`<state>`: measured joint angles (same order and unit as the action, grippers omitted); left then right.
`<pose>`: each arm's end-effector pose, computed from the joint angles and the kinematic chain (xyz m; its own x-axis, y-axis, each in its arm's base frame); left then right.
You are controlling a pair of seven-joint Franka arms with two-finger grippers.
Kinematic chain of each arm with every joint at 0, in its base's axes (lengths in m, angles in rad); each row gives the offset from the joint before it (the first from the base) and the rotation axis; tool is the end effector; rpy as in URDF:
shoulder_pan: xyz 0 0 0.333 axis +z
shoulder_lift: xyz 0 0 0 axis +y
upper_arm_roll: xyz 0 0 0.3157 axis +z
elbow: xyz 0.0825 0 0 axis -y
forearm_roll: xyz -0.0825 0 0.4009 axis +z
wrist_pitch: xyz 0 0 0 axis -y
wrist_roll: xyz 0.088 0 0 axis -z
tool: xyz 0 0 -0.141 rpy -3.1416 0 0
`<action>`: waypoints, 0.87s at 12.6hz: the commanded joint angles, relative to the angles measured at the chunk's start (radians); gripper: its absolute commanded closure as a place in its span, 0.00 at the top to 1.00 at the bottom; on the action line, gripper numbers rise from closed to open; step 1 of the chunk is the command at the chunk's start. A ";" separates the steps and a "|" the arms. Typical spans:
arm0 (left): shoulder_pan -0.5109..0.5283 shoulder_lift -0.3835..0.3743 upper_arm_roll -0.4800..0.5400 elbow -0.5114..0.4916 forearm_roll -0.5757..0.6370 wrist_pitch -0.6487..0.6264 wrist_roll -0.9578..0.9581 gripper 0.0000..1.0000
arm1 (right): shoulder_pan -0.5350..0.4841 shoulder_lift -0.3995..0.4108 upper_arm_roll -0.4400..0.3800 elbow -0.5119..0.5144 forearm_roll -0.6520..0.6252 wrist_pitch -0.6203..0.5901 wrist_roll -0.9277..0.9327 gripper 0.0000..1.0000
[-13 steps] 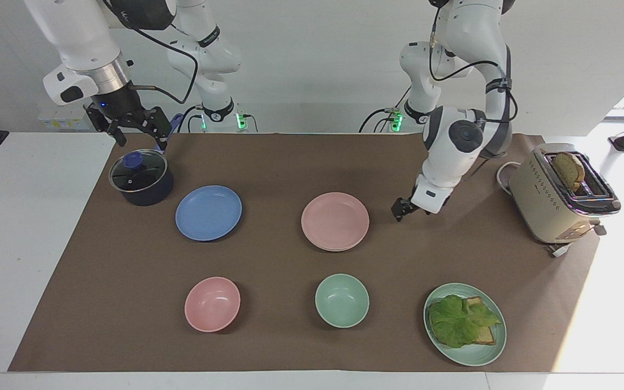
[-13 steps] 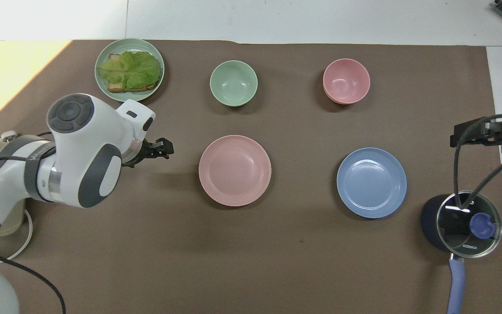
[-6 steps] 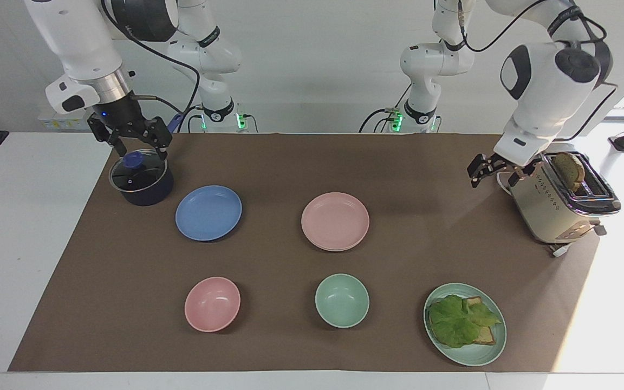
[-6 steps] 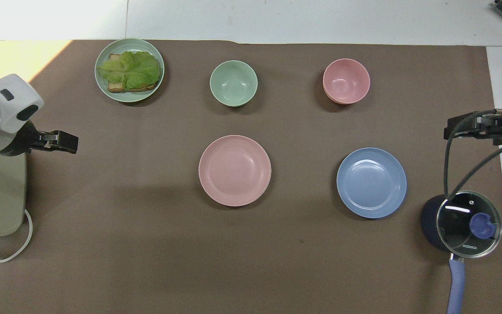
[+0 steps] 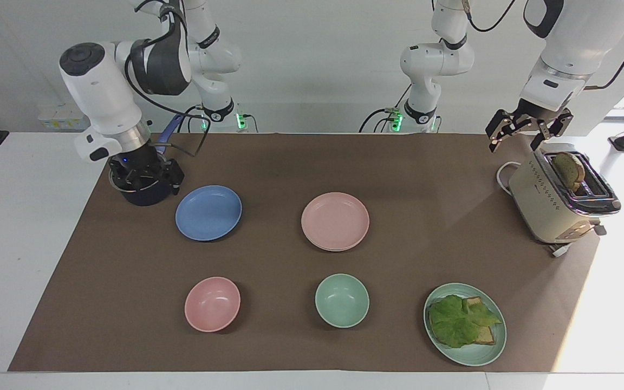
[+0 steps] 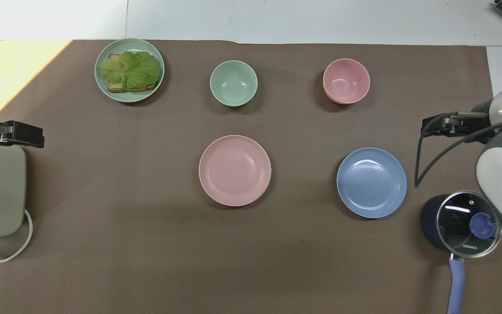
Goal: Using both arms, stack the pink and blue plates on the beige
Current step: 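Reach the right gripper to the rim of the blue plate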
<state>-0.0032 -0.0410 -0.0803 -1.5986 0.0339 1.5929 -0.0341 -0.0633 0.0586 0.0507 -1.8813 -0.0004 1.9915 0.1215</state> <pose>0.5606 -0.0430 0.6018 0.9981 -0.0501 0.0364 -0.0488 -0.9982 -0.0359 0.5996 -0.0080 0.4394 0.9897 -0.1338 0.0510 -0.1335 -0.9910 -0.0088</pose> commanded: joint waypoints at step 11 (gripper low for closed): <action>0.008 -0.007 0.002 0.009 -0.014 -0.024 0.000 1.00 | -0.088 0.004 0.008 -0.413 -0.012 0.414 -0.170 1.00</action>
<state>-0.0031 -0.0411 -0.0777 -1.5986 0.0335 1.5902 -0.0341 -0.1170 0.0875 0.0495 -2.2504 -0.0004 2.3696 -0.0082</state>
